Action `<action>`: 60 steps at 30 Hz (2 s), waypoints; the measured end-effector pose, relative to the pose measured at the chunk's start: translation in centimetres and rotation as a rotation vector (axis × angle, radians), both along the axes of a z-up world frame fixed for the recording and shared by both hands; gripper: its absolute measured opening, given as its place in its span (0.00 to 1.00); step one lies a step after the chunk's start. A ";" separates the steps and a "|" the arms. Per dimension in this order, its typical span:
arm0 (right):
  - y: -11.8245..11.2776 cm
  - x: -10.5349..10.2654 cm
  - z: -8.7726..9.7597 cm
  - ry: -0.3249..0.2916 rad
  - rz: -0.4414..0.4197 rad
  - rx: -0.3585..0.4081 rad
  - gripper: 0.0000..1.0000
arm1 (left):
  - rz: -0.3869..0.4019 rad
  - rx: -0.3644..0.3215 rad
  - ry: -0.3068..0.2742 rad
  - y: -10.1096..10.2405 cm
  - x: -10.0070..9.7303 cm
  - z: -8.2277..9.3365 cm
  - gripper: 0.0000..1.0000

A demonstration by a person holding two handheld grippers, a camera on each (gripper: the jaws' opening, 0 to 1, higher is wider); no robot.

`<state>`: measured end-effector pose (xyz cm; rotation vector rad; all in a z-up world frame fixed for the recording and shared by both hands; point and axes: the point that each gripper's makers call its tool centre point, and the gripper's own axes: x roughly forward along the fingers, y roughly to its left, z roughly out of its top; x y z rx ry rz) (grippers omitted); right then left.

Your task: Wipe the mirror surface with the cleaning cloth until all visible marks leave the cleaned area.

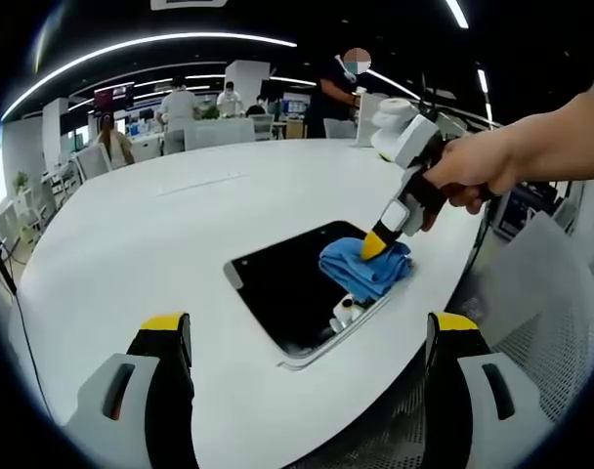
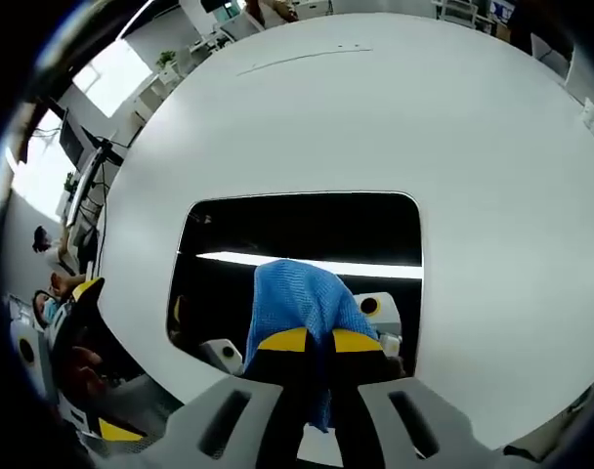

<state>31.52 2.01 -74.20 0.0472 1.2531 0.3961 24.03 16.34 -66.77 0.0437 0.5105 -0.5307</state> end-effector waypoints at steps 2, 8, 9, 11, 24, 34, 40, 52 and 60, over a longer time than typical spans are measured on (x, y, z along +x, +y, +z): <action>-0.1 -0.4 0.1 0.004 -0.009 0.011 0.01 | -0.006 0.006 0.000 -0.1 0.0 -0.1 0.99; -0.3 -1.7 0.2 0.011 -0.013 0.019 0.01 | -0.017 0.008 0.002 -0.2 -0.1 -0.1 0.99; -0.3 -1.8 0.2 0.011 -0.013 0.020 0.01 | -0.016 0.010 -0.002 -0.2 0.0 -0.1 0.99; -0.4 -2.2 0.2 0.011 -0.012 0.021 0.01 | -0.021 0.009 -0.007 -0.3 0.0 0.0 0.99; -0.7 -3.9 0.3 0.030 -0.043 0.058 0.01 | -0.018 0.002 -0.012 -0.3 -0.1 0.1 0.99; -0.6 -4.9 0.4 0.028 -0.030 0.062 0.01 | -0.025 -0.004 -0.017 -0.4 0.0 0.2 0.99; -0.6 -5.2 0.4 0.022 -0.005 0.058 0.01 | -0.023 -0.002 -0.018 -0.4 0.1 0.2 0.99; -1.1 -4.8 0.4 0.039 -0.002 0.080 0.01 | -0.022 0.017 -0.009 -0.3 0.1 -0.1 0.99; -1.6 -4.6 0.2 0.037 0.009 0.083 0.01 | -0.008 0.014 -0.007 -0.1 0.2 -0.1 0.99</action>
